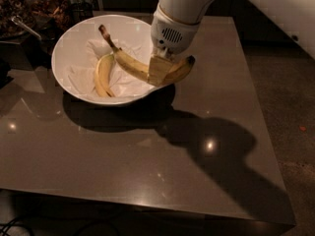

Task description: Pick banana from white bowl

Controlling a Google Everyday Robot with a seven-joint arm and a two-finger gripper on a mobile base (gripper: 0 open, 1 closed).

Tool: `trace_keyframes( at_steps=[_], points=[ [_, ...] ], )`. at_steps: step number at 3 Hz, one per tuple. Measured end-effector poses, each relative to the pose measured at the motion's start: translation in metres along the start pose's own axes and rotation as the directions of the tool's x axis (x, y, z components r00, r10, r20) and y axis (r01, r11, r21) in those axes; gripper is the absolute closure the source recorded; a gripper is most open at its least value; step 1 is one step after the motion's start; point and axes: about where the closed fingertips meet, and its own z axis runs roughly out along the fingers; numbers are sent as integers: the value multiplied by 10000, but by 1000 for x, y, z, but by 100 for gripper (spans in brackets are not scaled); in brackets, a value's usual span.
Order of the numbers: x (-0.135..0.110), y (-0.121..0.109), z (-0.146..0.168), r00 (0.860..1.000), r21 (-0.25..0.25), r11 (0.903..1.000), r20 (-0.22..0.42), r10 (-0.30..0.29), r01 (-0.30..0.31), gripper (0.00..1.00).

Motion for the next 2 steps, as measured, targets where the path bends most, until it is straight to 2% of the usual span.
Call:
trace_keyframes(
  at_steps=[1, 2],
  points=[
    [16, 30, -27, 9953, 256, 9964, 506, -823, 811, 100],
    [53, 74, -54, 9798, 389, 9858, 1108, -1667, 1633, 100]
  ],
)
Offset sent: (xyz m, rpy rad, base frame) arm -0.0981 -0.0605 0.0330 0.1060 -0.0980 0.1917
